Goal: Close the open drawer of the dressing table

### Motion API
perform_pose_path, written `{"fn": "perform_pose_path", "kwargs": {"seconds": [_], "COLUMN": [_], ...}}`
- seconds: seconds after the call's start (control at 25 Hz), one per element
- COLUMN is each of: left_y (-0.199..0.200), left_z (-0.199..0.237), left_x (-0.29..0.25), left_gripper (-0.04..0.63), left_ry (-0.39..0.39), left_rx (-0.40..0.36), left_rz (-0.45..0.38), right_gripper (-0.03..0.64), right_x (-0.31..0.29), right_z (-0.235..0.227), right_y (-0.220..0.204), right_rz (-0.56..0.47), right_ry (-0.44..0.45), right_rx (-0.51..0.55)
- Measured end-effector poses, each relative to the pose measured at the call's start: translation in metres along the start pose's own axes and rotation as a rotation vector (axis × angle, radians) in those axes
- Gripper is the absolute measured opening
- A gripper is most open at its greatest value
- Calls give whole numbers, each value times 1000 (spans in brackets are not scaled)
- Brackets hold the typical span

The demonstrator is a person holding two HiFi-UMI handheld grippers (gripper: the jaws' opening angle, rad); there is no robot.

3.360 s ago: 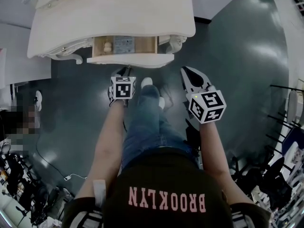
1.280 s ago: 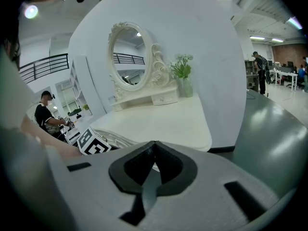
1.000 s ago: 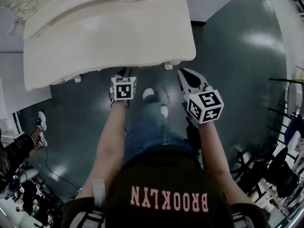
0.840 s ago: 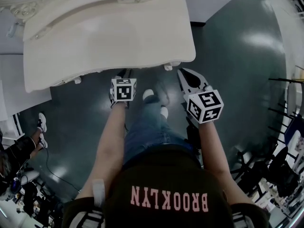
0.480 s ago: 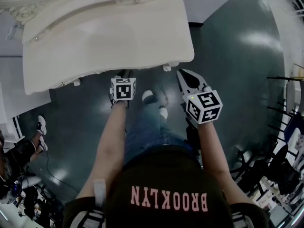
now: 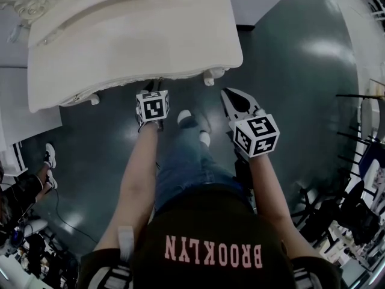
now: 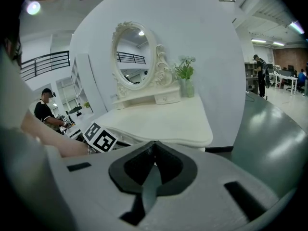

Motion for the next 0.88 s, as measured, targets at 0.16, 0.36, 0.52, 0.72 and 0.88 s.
{"fn": "perform_pose_path", "kwargs": {"seconds": [0.16,0.36,0.52,0.72,0.88], "left_y": [-8,-12,-13,-9,-6], "left_z": [-2,-10,-21,-30,-36], "left_x": [15,36,62,93,117], "left_gripper": [103,32,8,6,6], "left_ry": [14,30,16,12,38], "left_rx": [10,-17,0,24,33], "left_rz": [-26,-93,-133,-208,-269], "right_gripper": [-5,-5,-5,-5,-5], "right_x": [12,27,45,64,79], "right_z": [7,18,27,36,42], "right_y": [-6,-8,-9,-8,-3], "right_rz": [-7,-29,-53,-85,-130], "right_ry": [6,17,27,48,68], "right_rx": [14,39,59,84,100]}}
Point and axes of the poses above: the fingertips, and each gripper's own axes: x backward along the fingers, z to its left, y out of its top, the point moved 4 cm from there along x, backward along the fingers, and after that the axes turned 2 degrees about -y, right-handed, at the moved point
